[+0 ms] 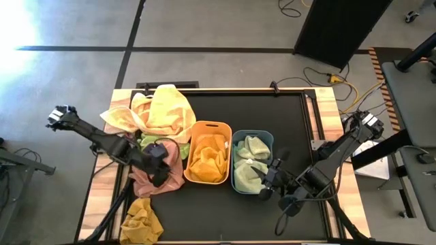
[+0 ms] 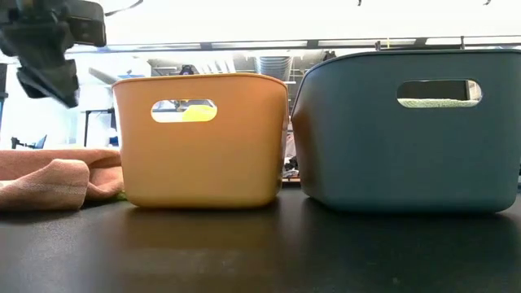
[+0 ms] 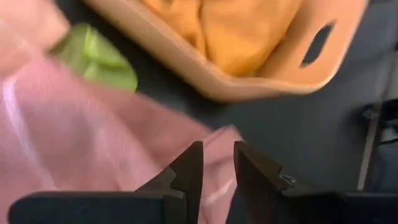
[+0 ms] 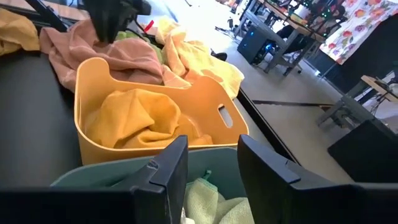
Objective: Sort towels by color in basket
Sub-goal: Put the light orange towel into the orange bin
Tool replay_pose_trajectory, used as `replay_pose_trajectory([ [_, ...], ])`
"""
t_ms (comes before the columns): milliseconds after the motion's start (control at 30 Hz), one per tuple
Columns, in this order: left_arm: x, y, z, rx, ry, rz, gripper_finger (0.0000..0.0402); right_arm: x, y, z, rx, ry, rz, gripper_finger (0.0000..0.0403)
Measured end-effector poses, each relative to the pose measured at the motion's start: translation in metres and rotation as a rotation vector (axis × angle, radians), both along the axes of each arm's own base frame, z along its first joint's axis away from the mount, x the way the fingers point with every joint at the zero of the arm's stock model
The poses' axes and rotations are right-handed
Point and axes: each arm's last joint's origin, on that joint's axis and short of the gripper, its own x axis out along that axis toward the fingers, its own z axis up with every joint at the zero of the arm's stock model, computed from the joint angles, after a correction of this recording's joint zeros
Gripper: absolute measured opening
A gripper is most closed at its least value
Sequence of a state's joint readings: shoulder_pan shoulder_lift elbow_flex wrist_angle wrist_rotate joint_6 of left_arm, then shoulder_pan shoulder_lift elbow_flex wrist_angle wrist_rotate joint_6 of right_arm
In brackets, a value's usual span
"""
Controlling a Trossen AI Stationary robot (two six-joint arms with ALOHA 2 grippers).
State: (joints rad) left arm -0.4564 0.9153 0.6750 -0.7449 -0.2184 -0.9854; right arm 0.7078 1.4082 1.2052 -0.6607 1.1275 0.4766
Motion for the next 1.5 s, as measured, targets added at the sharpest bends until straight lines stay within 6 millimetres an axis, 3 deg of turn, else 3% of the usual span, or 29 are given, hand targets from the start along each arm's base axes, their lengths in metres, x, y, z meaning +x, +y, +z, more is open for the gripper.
replay_pose_trajectory([
  [200, 0.019, -0.015, -0.015, 0.067, 0.163, 0.000, 0.0083, -0.003, -0.003, -0.004, -0.001, 0.020, -0.017, 0.0149],
  [367, 0.033, -0.022, -0.031, 0.155, 0.300, -0.035, 0.0121, -0.004, -0.004, -0.007, 0.006, 0.022, -0.027, 0.0168],
  [600, 0.037, -0.025, -0.052, 0.207, 0.516, 0.035, 0.0188, -0.004, -0.004, -0.007, 0.010, 0.019, -0.028, 0.0188],
  [733, 0.038, -0.026, -0.070, 0.201, 0.560, 0.038, 0.0199, -0.005, -0.004, -0.008, 0.017, 0.016, -0.033, 0.0192],
  [900, 0.039, -0.027, -0.086, 0.231, 0.615, 0.012, 0.0170, -0.005, -0.004, -0.010, 0.019, 0.017, -0.035, 0.0188],
  [1067, 0.043, -0.032, -0.094, 0.248, 0.648, -0.106, 0.0069, -0.005, -0.004, -0.011, 0.017, 0.019, -0.035, 0.0180],
  [1133, 0.047, -0.037, -0.091, 0.249, 0.654, -0.163, 0.0021, -0.005, -0.004, -0.011, 0.017, 0.020, -0.035, 0.0177],
  [1233, 0.051, -0.046, -0.075, 0.225, 0.703, -0.220, 0.0014, -0.005, -0.004, -0.011, 0.017, 0.020, -0.033, 0.0173],
  [1500, 0.047, -0.048, 0.021, 0.249, 0.683, -0.288, 0.0004, -0.011, -0.008, -0.006, 0.036, 0.033, -0.022, 0.0162],
])
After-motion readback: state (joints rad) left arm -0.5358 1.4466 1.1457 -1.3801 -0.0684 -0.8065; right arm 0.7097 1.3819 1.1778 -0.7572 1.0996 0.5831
